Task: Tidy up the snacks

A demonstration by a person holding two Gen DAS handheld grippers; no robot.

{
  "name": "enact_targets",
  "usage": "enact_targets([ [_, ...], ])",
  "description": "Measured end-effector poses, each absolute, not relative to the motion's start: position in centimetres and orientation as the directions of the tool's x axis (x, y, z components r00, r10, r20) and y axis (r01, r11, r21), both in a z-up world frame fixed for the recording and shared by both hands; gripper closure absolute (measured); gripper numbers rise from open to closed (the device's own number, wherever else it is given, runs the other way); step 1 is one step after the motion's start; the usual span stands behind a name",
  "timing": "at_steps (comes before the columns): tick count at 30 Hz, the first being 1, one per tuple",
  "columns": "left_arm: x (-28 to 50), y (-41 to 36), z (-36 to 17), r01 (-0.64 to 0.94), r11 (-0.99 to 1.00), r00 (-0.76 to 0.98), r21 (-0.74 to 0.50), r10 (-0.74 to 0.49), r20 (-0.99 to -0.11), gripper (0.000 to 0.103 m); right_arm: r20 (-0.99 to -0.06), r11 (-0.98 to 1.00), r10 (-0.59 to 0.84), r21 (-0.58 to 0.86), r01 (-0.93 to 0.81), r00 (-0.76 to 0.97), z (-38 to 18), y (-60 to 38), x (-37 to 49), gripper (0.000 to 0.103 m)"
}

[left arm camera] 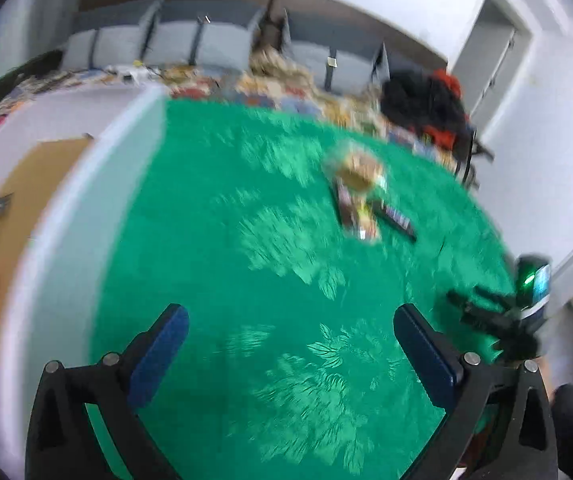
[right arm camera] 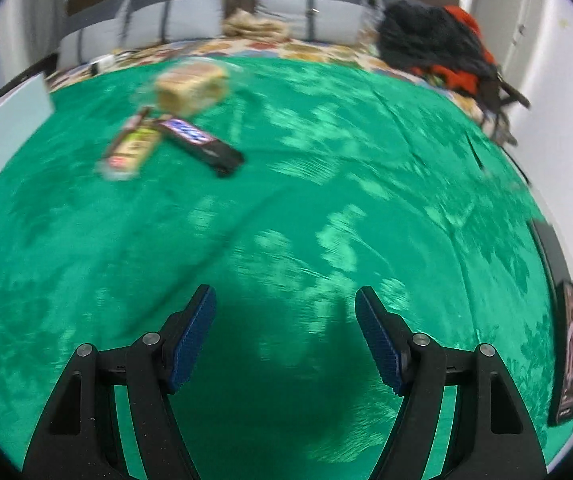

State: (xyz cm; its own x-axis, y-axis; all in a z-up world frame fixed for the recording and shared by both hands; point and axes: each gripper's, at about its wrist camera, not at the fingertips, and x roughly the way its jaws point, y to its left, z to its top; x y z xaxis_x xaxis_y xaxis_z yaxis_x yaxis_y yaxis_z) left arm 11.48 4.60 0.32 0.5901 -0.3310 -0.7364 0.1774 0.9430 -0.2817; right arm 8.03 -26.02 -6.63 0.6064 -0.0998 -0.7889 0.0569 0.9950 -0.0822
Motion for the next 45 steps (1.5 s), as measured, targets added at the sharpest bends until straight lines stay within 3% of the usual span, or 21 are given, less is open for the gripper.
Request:
enact_targets([
  [4, 15.0, 1.3, -4.0, 0.159, 0.966, 0.553, -0.203, -0.257, -0.793, 0.002, -0.782, 0.995, -0.092, -0.058, 0.076, 0.616, -7.2, -26.4, 9.1, 0.024],
  [11, 18.1, -0.6, -8.4, 0.151, 0.988, 0.622, 0.043, -0.061, -0.78, 0.002, -0.787, 0.995, -0.057, 0.004, 0.098, 0.614, -8.0, -27.2, 9.1, 0.017],
  [16, 18.5, 1.0, -9.0, 0.123, 0.992, 0.579, -0.025, -0.093, -0.81, 0.0, -0.787, 0.994, -0.071, -0.007, 0.107, 0.613, -8.0, -27.0, 9.0, 0.017],
  [29, 18.4, 1.2, -9.0, 0.126, 0.992, 0.576, -0.016, -0.086, -0.813, 0.0, -0.788, 0.994, -0.072, -0.007, 0.108, 0.612, -8.0, -27.0, 9.1, 0.016],
  [45, 18.3, 1.2, -8.9, 0.126, 0.992, 0.576, -0.016, -0.086, -0.813, 0.0, -0.792, 0.992, -0.079, 0.0, 0.13, 0.605, -8.4, -26.6, 9.4, 0.008],
])
